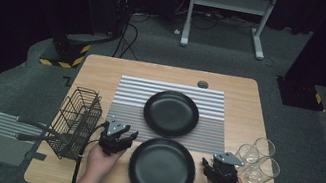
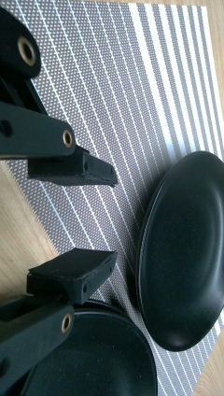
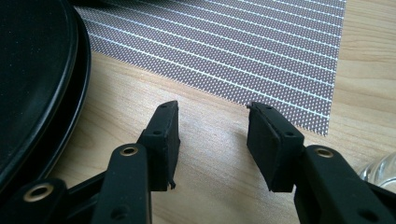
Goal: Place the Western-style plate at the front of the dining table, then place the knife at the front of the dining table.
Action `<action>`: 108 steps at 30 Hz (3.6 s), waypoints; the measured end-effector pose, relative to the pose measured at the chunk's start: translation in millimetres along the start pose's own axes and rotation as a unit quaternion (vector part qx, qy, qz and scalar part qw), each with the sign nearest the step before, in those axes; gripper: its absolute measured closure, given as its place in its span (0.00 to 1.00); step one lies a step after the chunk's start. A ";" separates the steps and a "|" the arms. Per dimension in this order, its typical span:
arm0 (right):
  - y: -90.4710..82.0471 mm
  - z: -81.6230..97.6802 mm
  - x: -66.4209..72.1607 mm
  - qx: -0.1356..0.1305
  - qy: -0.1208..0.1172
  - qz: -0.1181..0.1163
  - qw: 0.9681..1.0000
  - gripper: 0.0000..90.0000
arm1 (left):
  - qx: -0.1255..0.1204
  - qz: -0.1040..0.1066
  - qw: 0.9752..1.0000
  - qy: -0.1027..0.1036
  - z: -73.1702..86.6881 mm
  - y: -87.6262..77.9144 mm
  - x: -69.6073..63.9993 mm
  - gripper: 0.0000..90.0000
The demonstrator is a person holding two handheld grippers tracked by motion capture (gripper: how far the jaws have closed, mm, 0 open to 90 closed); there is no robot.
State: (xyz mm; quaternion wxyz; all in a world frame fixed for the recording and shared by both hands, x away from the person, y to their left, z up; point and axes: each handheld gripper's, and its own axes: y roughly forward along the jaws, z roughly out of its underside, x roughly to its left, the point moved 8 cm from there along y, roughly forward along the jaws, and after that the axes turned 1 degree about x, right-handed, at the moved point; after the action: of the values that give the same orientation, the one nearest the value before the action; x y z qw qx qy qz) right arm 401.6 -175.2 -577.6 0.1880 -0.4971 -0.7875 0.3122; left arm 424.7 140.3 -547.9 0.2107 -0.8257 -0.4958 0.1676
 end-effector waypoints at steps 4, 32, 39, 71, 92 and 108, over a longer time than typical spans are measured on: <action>-0.3 0.1 0.9 0.002 0.003 -0.002 1.000 0.58 | 0.005 0.026 1.000 -0.009 -3.4 -6.6 -2.9 0.60; -0.6 0.8 1.4 0.003 -0.002 -0.005 1.000 0.53 | -0.075 0.036 0.997 -0.003 -43.3 -35.2 -17.4 0.51; -0.7 1.2 2.6 0.006 0.000 -0.008 1.000 0.51 | -0.085 0.041 0.996 -0.003 -50.7 -42.8 -18.1 0.51; -0.4 1.1 1.4 0.005 -0.001 -0.007 1.000 0.48 | -0.124 0.038 0.992 0.004 -74.2 -78.9 -14.8 0.53; 0.0 0.8 1.2 0.005 0.000 -0.006 1.000 0.48 | -0.127 0.010 0.992 0.010 -83.1 -108.3 10.1 0.53; 0.0 0.8 1.0 0.004 -0.002 -0.006 1.000 0.48 | -0.123 0.001 0.992 0.004 -83.4 -118.8 22.2 0.53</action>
State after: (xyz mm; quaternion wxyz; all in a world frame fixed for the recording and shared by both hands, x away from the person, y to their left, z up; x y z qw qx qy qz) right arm 400.7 -174.5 -578.3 0.1904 -0.4913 -0.7894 0.3150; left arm 386.5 194.8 -417.0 0.1100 -0.8465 -0.5108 0.1022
